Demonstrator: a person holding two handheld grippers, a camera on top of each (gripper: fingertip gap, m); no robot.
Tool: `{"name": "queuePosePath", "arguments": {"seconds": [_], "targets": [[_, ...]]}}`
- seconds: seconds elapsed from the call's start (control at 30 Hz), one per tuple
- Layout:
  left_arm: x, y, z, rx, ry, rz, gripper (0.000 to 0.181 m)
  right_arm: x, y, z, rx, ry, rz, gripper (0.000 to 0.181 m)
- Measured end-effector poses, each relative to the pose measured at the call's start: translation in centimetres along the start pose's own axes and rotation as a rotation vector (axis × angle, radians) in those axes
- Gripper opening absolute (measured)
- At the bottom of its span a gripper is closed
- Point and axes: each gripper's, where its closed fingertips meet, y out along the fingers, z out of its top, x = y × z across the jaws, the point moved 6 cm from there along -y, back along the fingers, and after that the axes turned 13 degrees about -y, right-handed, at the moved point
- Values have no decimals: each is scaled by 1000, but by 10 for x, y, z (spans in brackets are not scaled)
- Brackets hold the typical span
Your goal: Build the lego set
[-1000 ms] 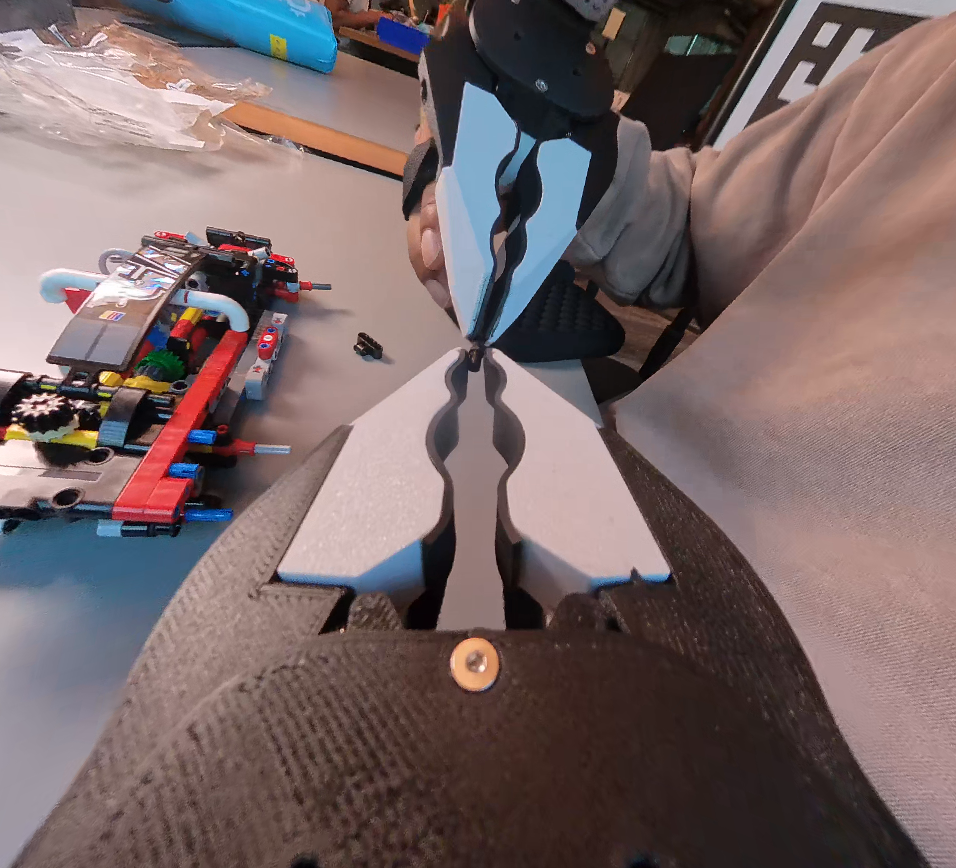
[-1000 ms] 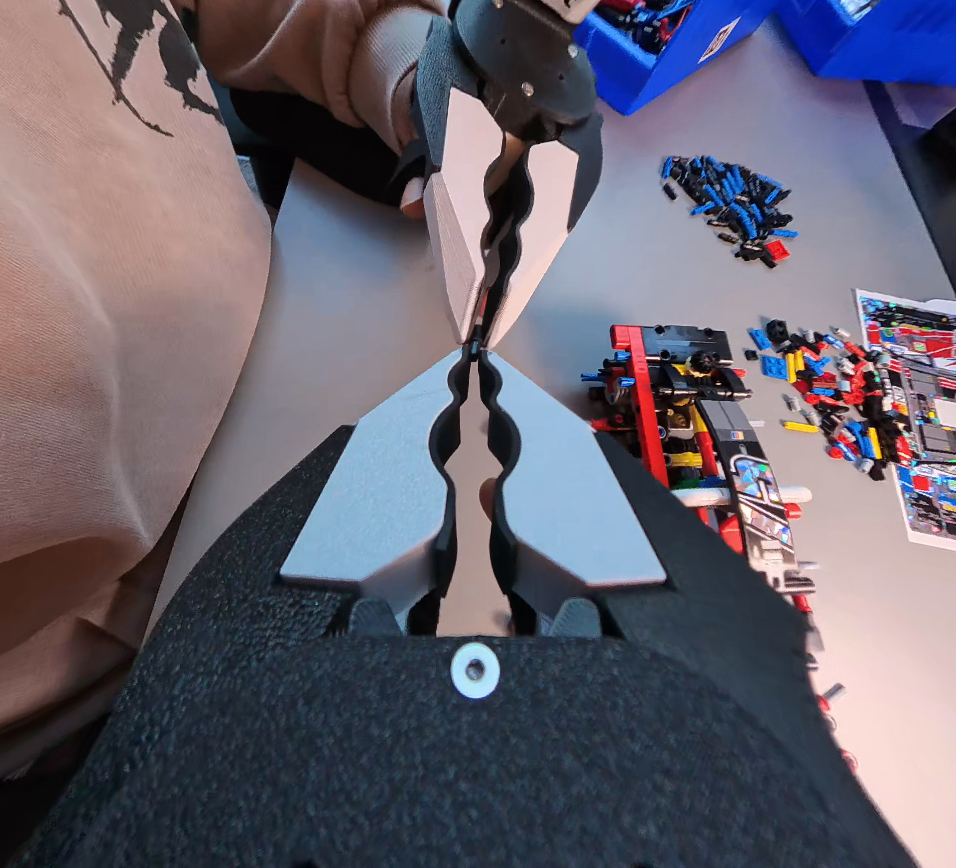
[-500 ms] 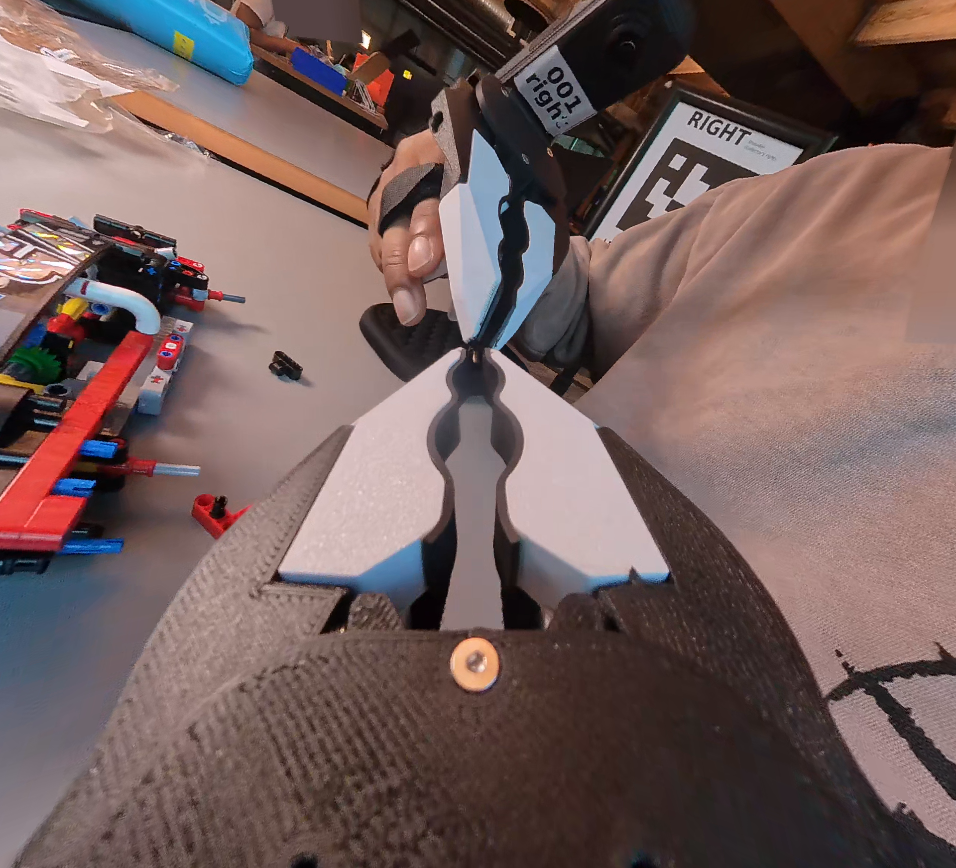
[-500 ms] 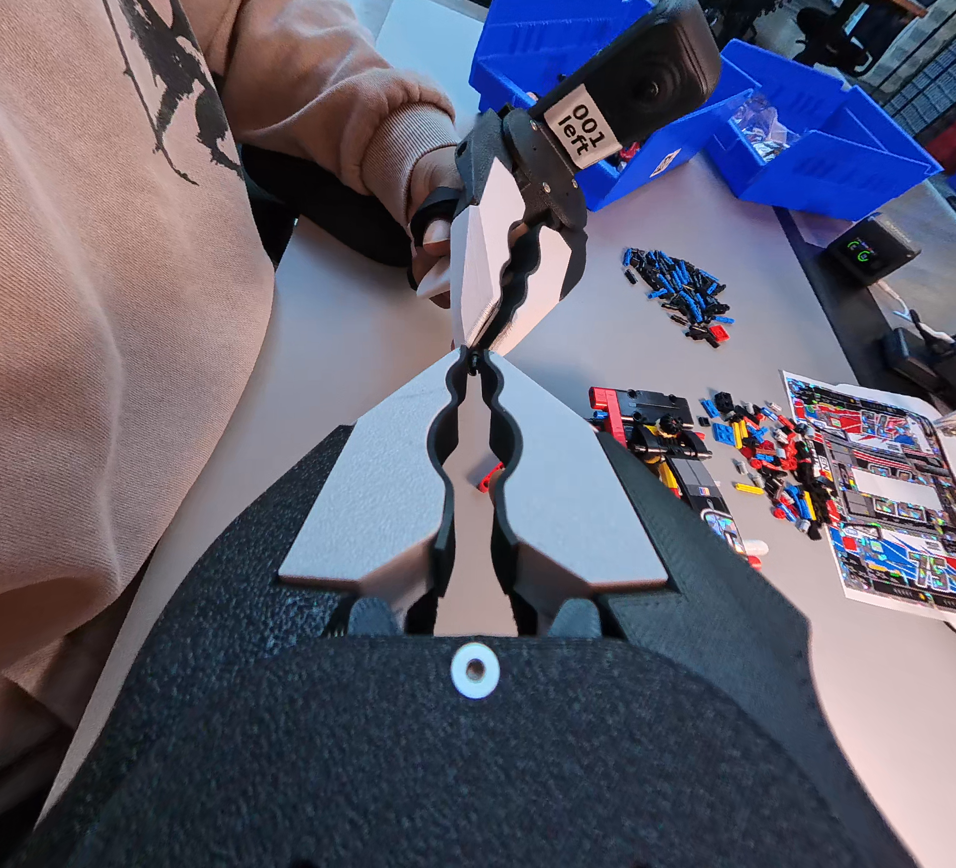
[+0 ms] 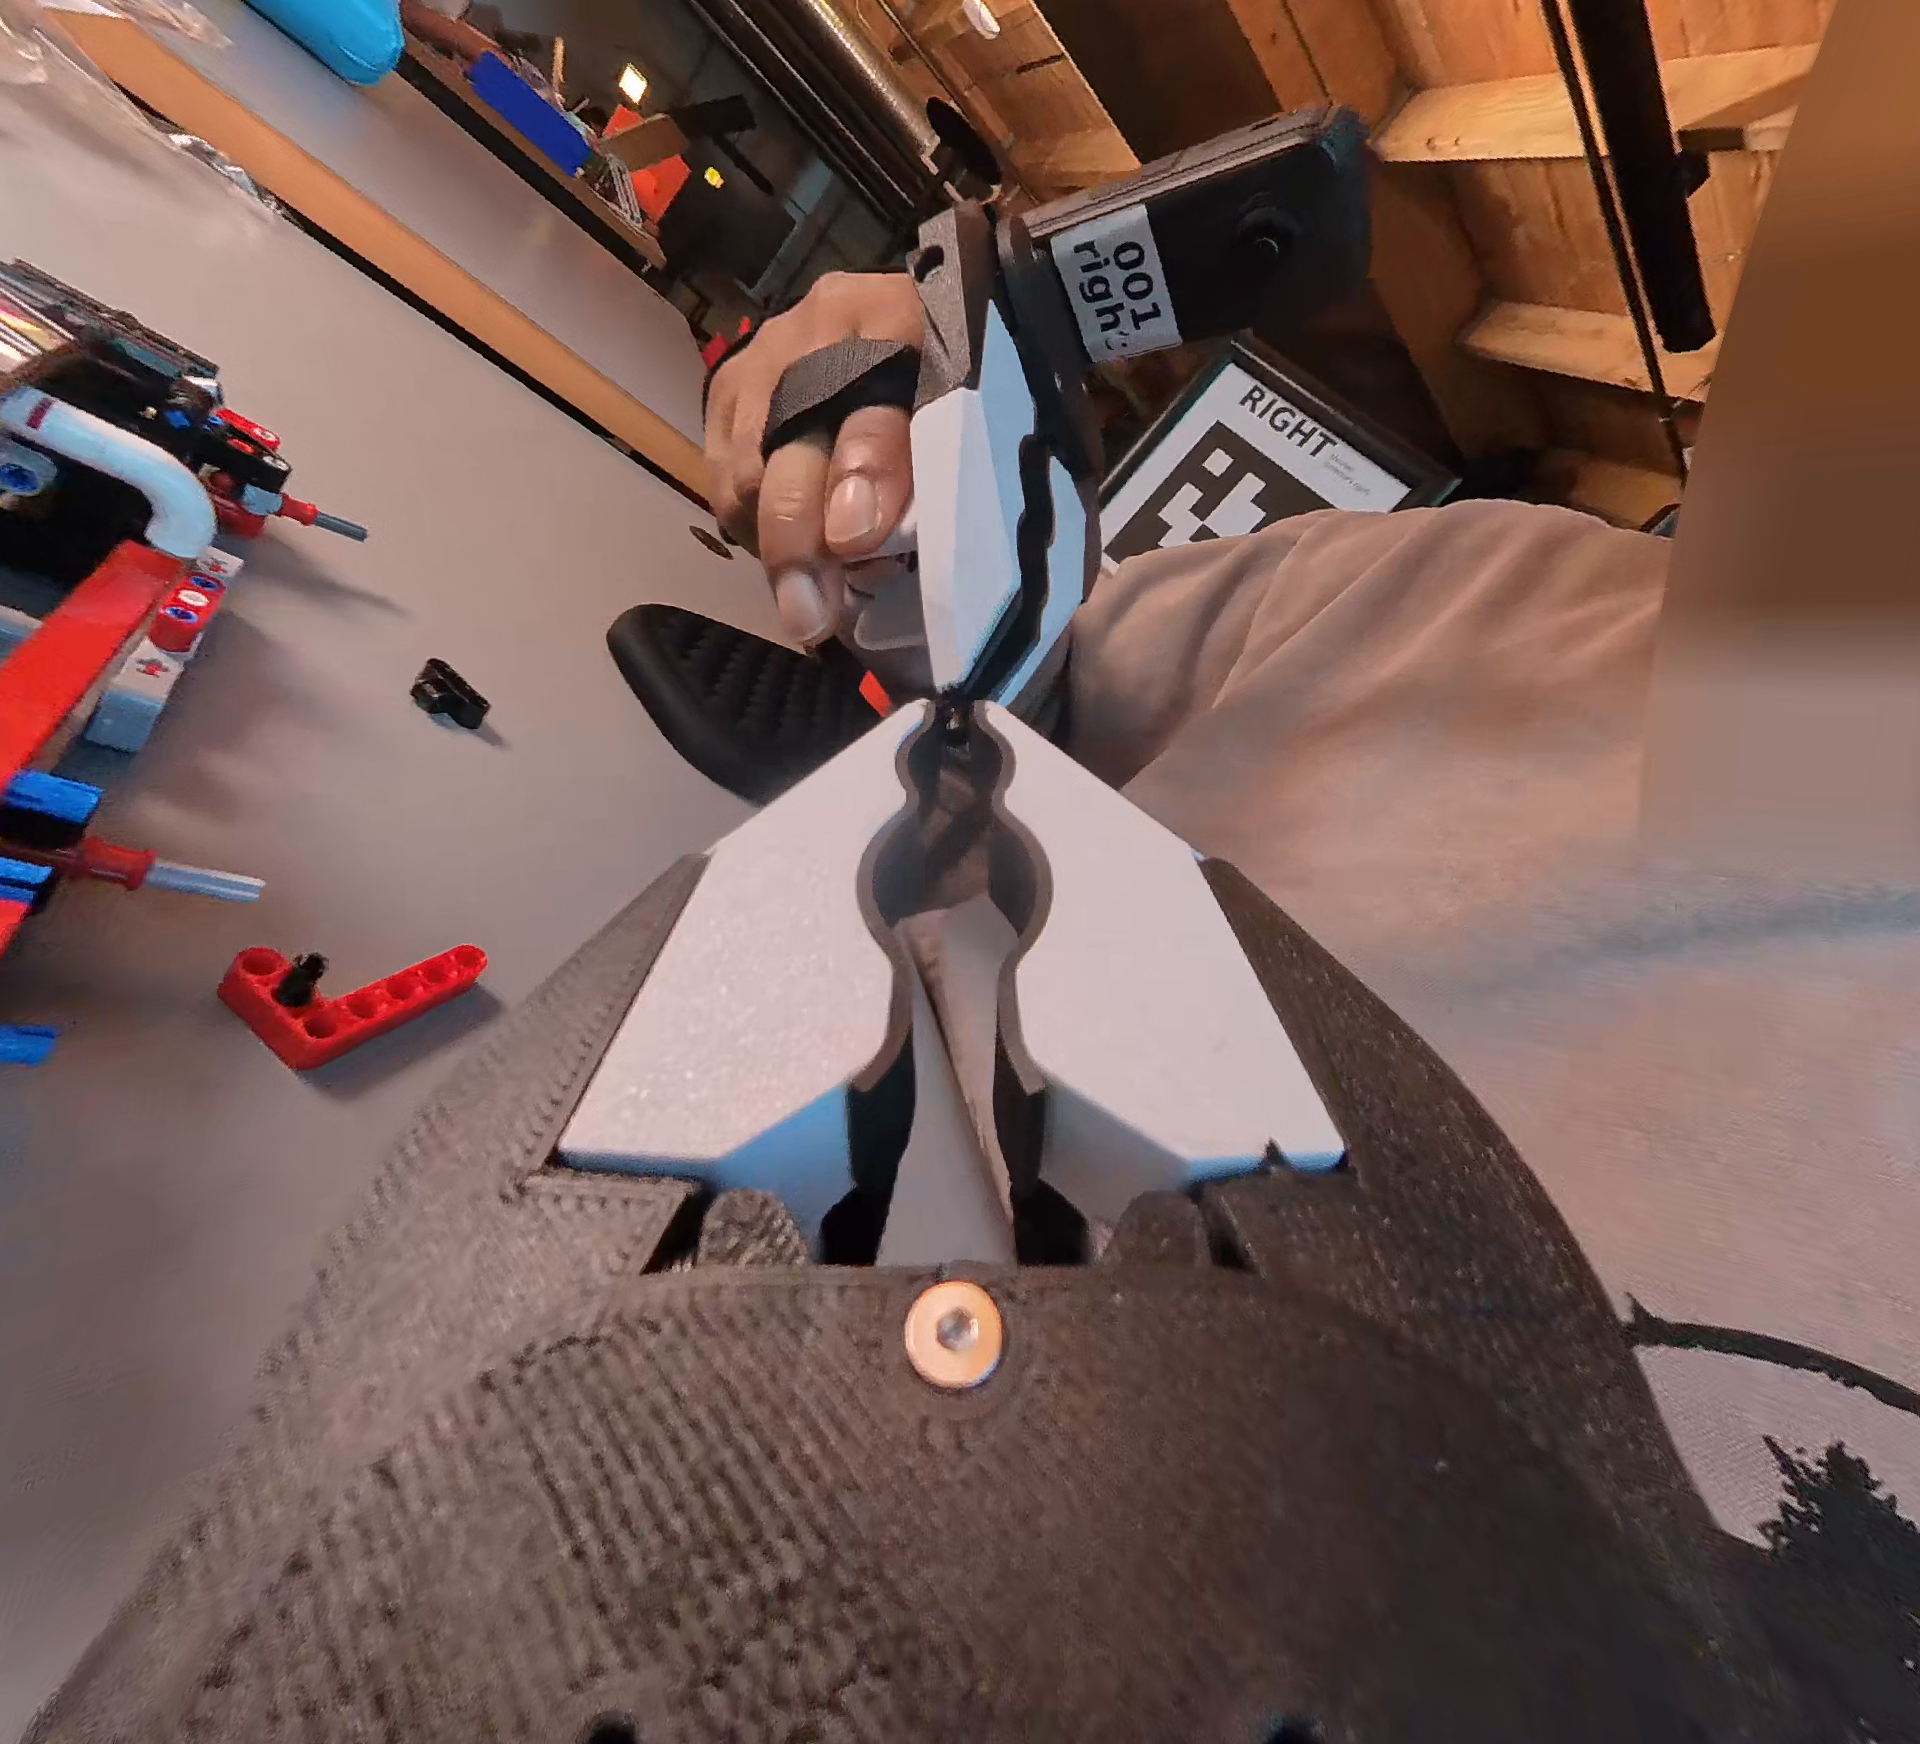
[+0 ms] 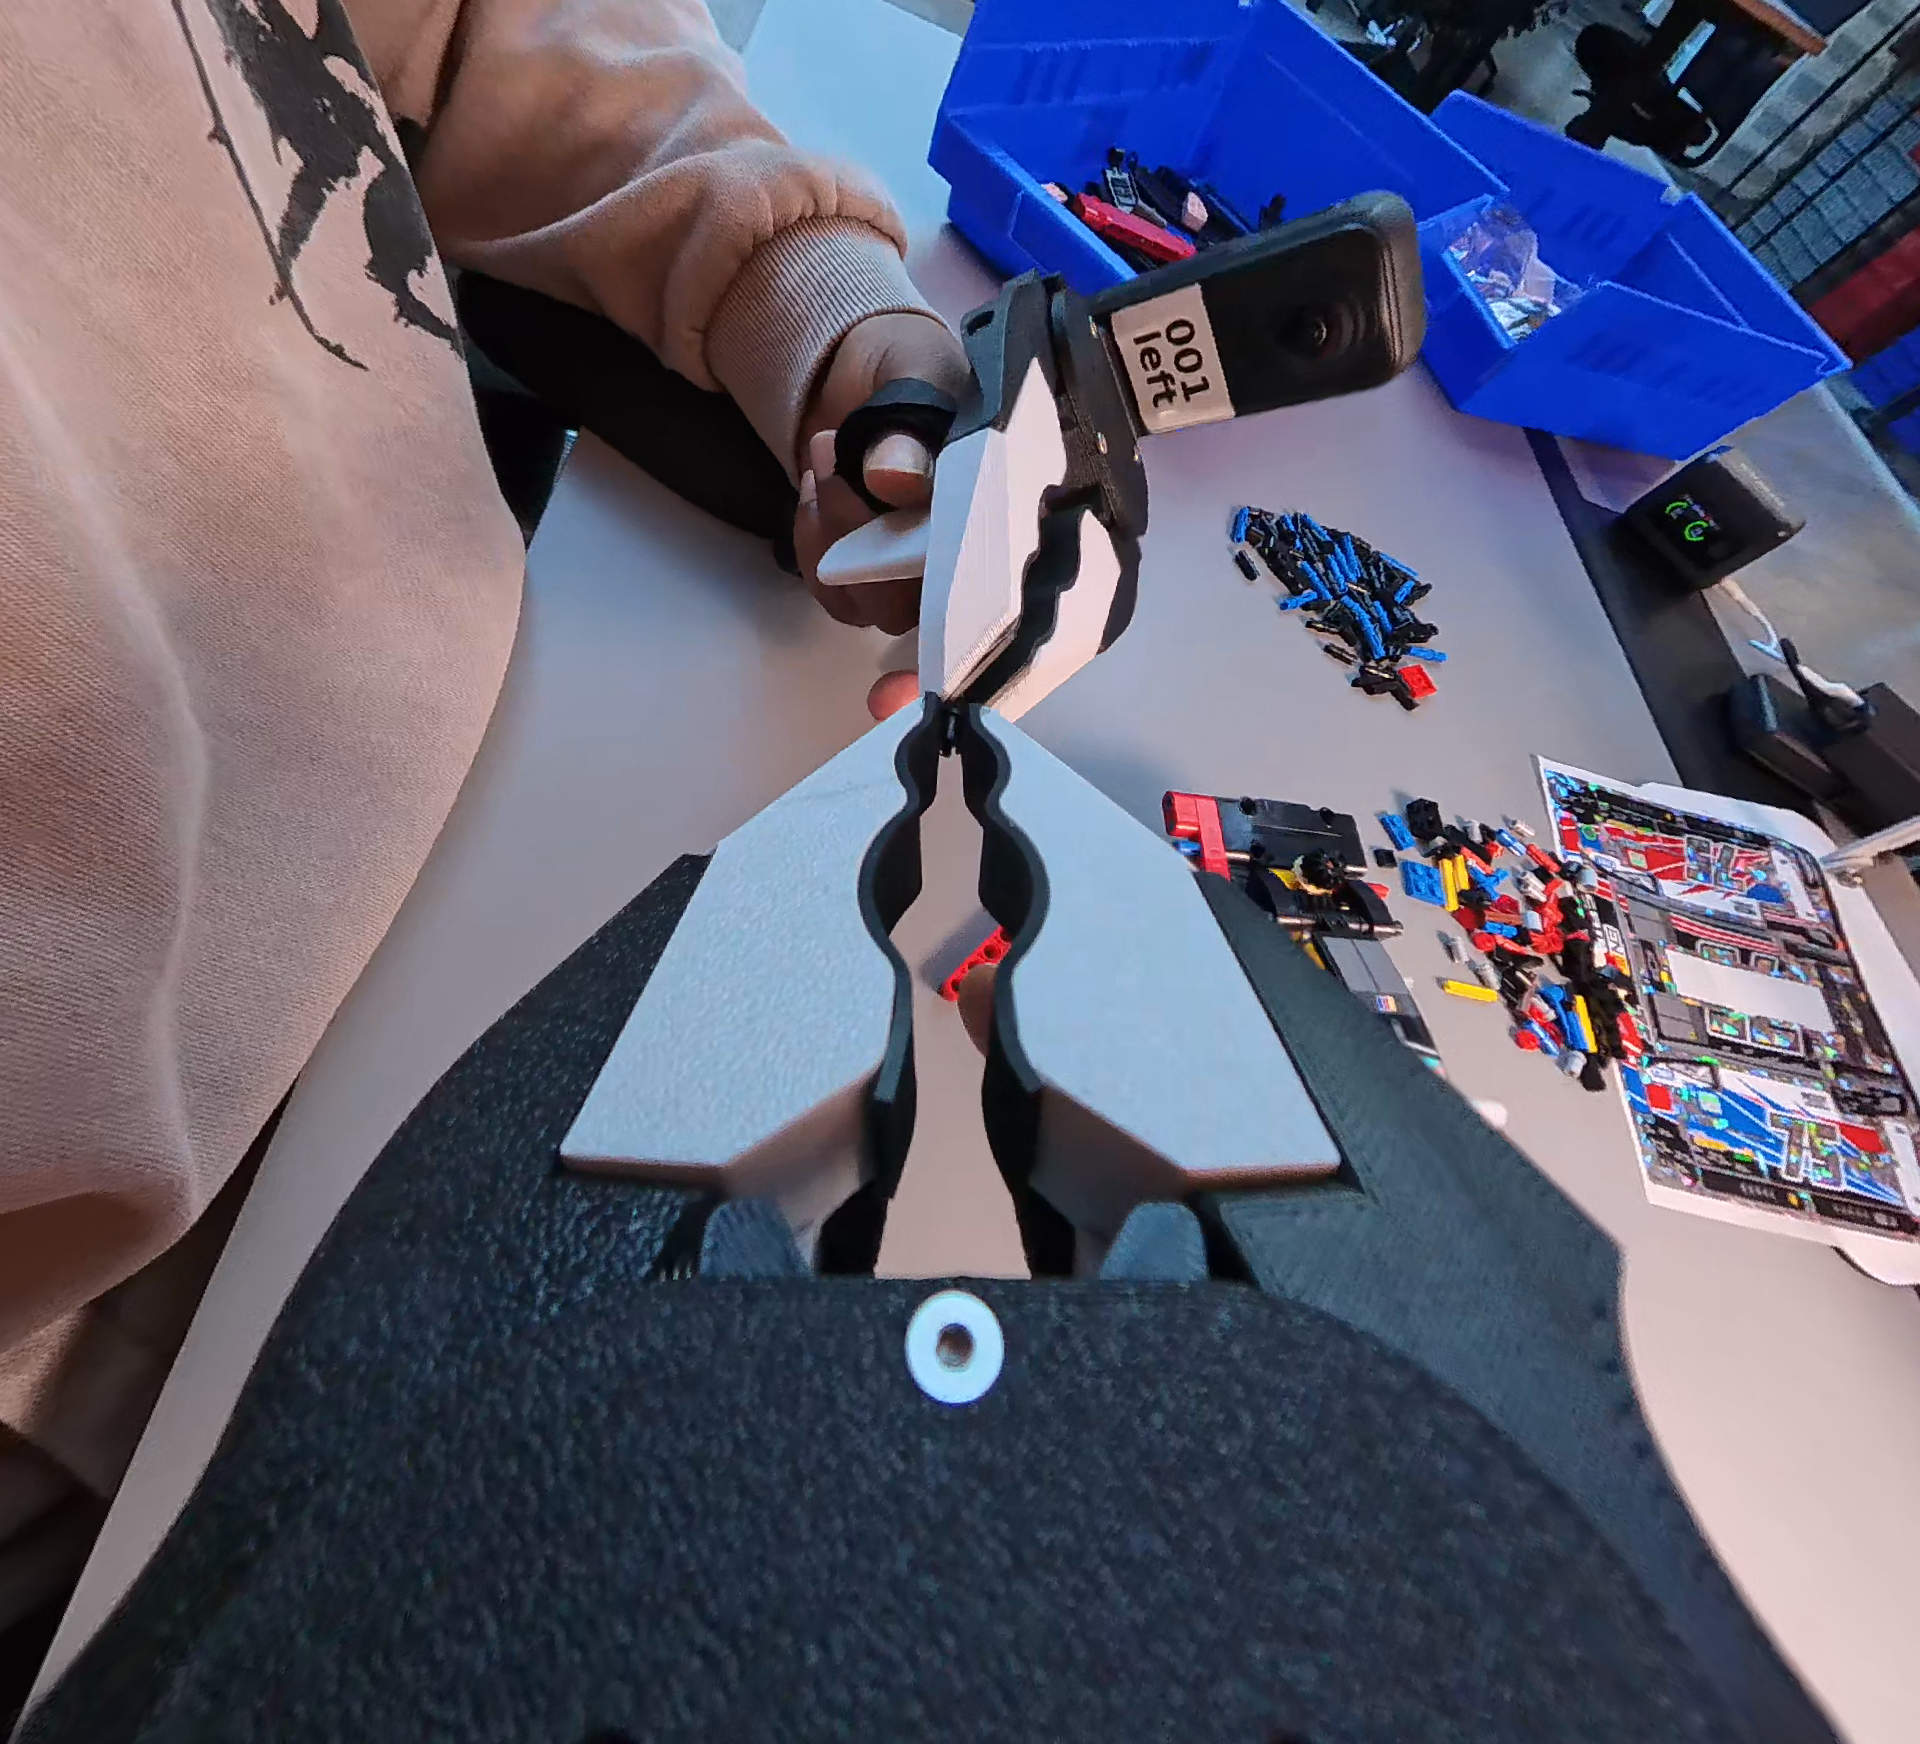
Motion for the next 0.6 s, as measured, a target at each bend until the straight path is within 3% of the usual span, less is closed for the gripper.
{"name": "queuePosePath", "arguments": {"seconds": [0.27,0.47,0.6], "targets": [[-4,-7,3,-35,287,241,4,13,2,-10,-46,53,75,1],[-39,-27,7,-131,542,693,13,28,4,-28,-198,69,147,1],[-58,-28,0,-272,600,817,21,32,17,-49,-348,85,216,1]]}}
